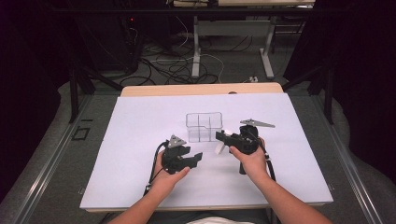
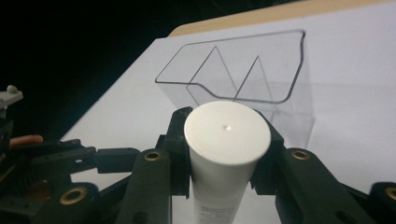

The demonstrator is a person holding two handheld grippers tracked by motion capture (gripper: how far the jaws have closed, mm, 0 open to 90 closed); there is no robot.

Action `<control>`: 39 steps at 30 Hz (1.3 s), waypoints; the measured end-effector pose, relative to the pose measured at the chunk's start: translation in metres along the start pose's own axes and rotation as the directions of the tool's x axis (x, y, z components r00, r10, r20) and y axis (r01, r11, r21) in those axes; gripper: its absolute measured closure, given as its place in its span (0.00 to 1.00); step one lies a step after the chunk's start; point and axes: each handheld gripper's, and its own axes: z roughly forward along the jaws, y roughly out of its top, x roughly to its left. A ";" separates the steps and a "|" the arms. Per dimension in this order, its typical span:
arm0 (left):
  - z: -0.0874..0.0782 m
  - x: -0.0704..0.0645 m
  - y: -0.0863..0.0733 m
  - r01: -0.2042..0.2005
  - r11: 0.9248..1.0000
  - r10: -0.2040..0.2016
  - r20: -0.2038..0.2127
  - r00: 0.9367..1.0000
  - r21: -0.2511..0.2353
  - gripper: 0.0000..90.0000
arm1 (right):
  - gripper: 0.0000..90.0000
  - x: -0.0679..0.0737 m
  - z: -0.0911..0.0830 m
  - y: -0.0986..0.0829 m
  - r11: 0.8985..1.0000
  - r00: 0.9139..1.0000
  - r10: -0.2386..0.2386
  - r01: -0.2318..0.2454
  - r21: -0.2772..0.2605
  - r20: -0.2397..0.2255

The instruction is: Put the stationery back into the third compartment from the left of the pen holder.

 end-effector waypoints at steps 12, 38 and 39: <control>0.001 0.026 0.002 0.026 0.999 -0.023 -0.092 0.996 0.026 0.35 | 0.73 -0.005 0.002 0.015 0.991 0.987 -0.116 0.124 -0.059 0.115; -0.015 0.073 0.001 0.076 0.995 -0.089 -0.217 0.972 -0.066 0.04 | 0.73 0.009 0.036 0.075 0.973 0.964 -0.192 0.212 -0.095 0.186; -0.016 0.074 0.001 0.072 0.995 -0.084 -0.219 0.972 -0.063 0.02 | 0.73 0.010 0.039 0.075 0.972 0.963 -0.195 0.215 -0.092 0.189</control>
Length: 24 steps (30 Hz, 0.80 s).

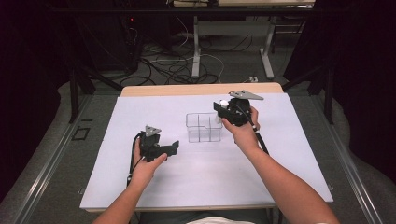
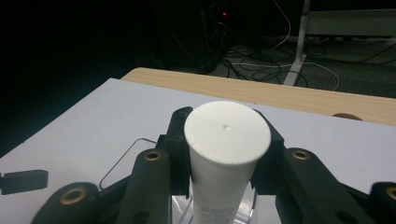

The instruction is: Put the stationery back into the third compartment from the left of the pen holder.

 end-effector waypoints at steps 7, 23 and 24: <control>-0.001 0.006 -0.002 0.012 1.000 -0.012 -0.005 1.000 -0.001 0.00 | 0.73 0.005 0.014 -0.004 1.000 1.000 -0.025 0.025 0.013 0.019; 0.000 0.005 -0.004 0.021 1.000 -0.021 0.002 1.000 -0.005 0.00 | 0.73 0.004 0.032 -0.017 0.995 0.997 -0.062 0.058 0.077 0.051; 0.000 0.005 -0.004 0.022 1.000 -0.022 0.002 1.000 -0.004 0.00 | 0.73 0.004 0.032 -0.017 0.995 0.997 -0.059 0.054 0.078 0.052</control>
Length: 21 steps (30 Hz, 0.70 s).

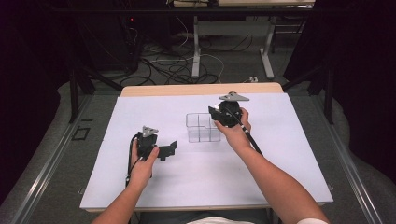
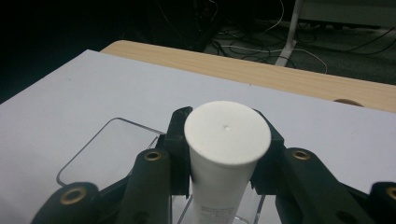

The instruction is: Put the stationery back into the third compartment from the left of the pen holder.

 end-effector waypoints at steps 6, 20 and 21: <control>0.000 0.000 0.000 -0.001 1.000 0.001 -0.002 1.000 0.003 0.00 | 0.73 -0.001 0.003 -0.004 1.000 1.000 -0.003 0.003 0.017 -0.002; 0.001 0.001 -0.001 -0.003 1.000 0.003 -0.005 1.000 0.005 0.00 | 0.69 0.001 0.003 -0.007 0.999 1.000 -0.012 0.012 0.042 -0.011; 0.001 0.001 0.000 -0.003 1.000 0.003 -0.006 1.000 0.005 0.00 | 0.68 0.001 0.003 -0.007 0.999 1.000 -0.012 0.013 0.045 -0.014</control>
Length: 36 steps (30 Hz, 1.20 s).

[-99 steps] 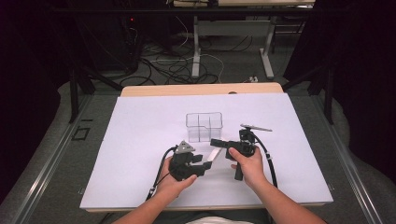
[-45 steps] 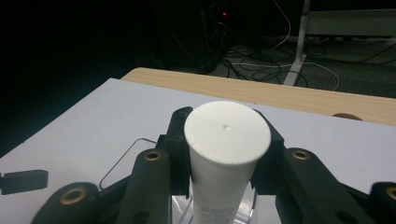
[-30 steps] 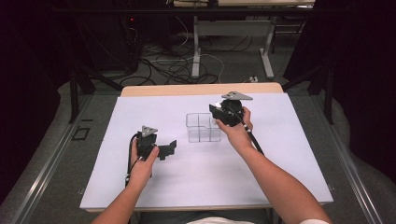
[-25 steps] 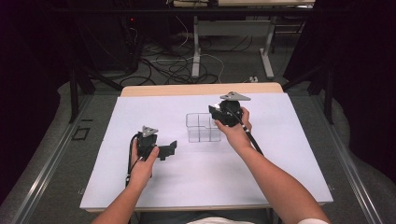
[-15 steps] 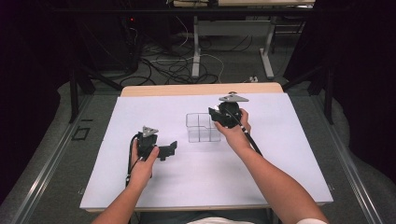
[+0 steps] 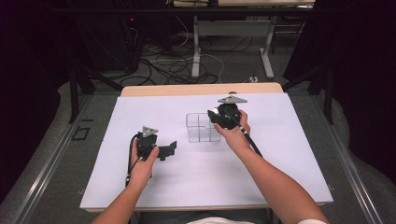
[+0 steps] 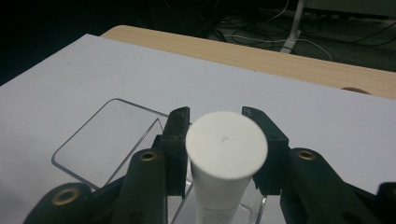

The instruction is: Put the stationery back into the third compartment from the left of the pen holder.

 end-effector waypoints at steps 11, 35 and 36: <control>-0.001 0.003 0.000 0.006 1.000 -0.006 -0.011 1.000 -0.006 0.00 | 0.48 -0.004 -0.022 0.008 0.997 0.999 0.009 -0.012 -0.072 -0.044; -0.004 0.010 0.000 0.014 1.000 -0.015 -0.033 0.999 -0.016 0.00 | 0.16 -0.043 -0.070 -0.025 0.996 0.999 -0.024 0.019 -0.091 -0.047; -0.003 0.010 0.000 0.012 1.000 -0.012 -0.035 0.999 -0.014 0.00 | 0.16 -0.046 -0.071 -0.027 0.996 0.999 -0.026 0.023 -0.087 -0.040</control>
